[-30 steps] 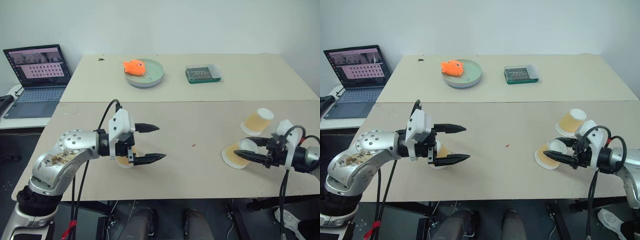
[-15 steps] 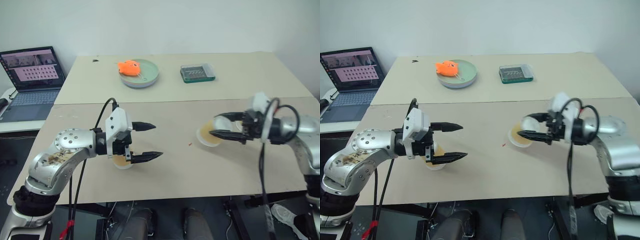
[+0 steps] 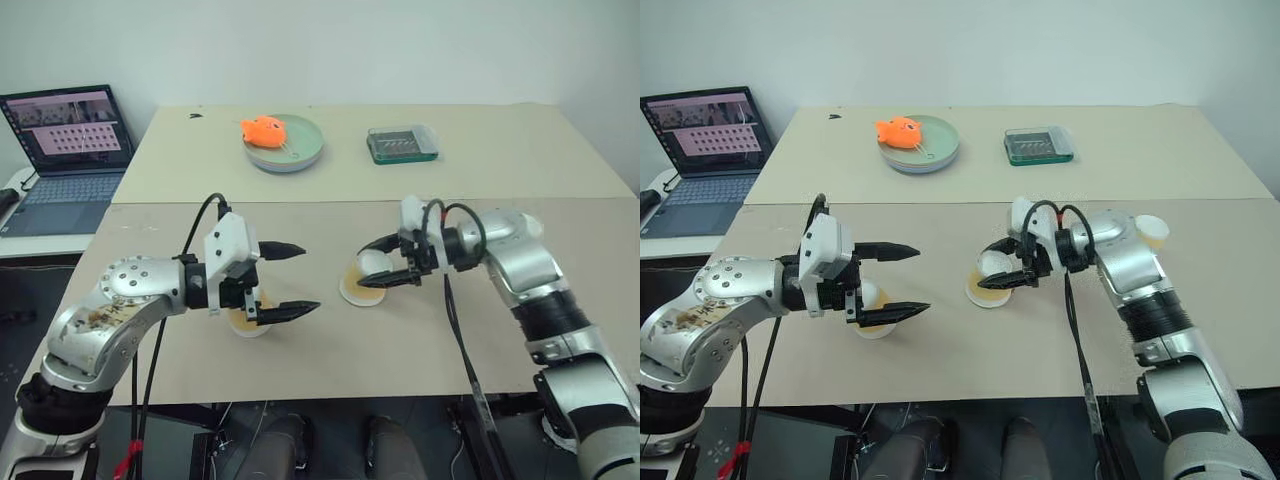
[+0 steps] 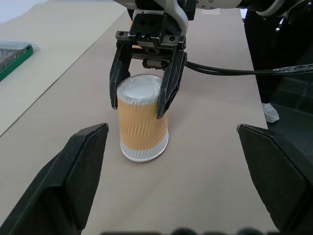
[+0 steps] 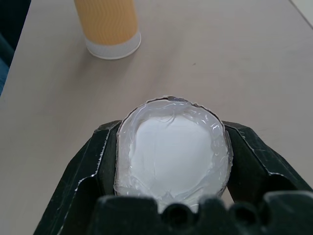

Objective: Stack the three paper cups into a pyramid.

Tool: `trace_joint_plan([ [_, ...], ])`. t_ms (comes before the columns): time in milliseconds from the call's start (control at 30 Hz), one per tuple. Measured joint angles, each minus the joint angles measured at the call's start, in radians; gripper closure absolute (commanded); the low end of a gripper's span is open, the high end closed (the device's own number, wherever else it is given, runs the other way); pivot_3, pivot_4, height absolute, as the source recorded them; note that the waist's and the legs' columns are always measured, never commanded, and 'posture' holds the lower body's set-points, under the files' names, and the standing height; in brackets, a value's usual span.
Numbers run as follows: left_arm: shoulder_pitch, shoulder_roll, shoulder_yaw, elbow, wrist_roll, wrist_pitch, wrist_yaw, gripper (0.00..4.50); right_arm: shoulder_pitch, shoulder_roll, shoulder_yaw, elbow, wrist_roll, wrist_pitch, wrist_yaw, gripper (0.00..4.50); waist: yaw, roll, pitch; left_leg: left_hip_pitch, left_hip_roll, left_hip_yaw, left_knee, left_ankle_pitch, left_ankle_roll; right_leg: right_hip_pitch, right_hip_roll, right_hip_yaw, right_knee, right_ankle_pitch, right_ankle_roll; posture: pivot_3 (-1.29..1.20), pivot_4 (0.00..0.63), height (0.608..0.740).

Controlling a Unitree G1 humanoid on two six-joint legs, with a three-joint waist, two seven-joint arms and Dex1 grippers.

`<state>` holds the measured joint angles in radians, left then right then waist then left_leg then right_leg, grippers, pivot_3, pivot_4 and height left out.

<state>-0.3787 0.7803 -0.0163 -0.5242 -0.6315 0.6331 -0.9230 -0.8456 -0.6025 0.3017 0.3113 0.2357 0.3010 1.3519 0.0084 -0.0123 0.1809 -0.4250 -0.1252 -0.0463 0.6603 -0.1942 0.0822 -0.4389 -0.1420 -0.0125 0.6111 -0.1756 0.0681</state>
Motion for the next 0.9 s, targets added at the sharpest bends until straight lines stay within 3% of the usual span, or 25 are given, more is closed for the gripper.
trace_joint_plan([
  [567,0.004,-0.008,0.006,-0.01,0.0,0.006,0.017,0.0,-0.166,0.162,0.006,0.273,-0.115,-0.093,0.009,1.7,-0.016,0.0,0.0,0.001,0.001,-0.001,0.0,0.001,-0.003,-0.001,0.004,0.001,0.0,0.001,-0.002,0.0,0.15,0.74],
  [633,-0.002,-0.008,0.006,-0.01,0.0,0.006,0.017,0.0,-0.166,0.164,0.005,0.283,-0.121,-0.096,0.002,0.88,-0.018,0.0,0.0,0.001,0.001,-0.001,0.0,0.001,-0.004,-0.001,0.004,0.001,0.0,0.001,-0.002,0.0,0.15,0.74],
  [667,-0.003,-0.009,0.006,-0.01,0.0,0.006,0.017,0.0,-0.167,0.165,0.004,0.289,-0.127,-0.098,-0.004,0.76,-0.02,0.0,0.0,0.001,0.001,-0.001,0.0,0.001,-0.004,-0.001,0.004,0.001,0.0,0.001,-0.002,0.0,0.15,0.74],
  [733,-0.003,-0.01,0.006,-0.01,0.0,0.006,0.017,0.0,-0.167,0.166,0.001,0.296,-0.135,-0.098,-0.012,0.05,-0.021,0.0,0.0,0.001,0.001,-0.001,0.0,0.002,-0.006,-0.001,0.004,0.001,0.0,0.001,-0.002,0.0,0.15,0.74],
  [900,-0.009,-0.019,0.005,-0.009,0.001,0.006,0.017,0.0,-0.171,0.166,-0.008,0.299,-0.138,-0.1,-0.03,0.05,-0.022,0.0,0.0,0.001,0.001,-0.001,-0.001,0.003,-0.007,-0.001,0.005,0.001,0.001,0.001,-0.002,0.0,0.15,0.74],
])
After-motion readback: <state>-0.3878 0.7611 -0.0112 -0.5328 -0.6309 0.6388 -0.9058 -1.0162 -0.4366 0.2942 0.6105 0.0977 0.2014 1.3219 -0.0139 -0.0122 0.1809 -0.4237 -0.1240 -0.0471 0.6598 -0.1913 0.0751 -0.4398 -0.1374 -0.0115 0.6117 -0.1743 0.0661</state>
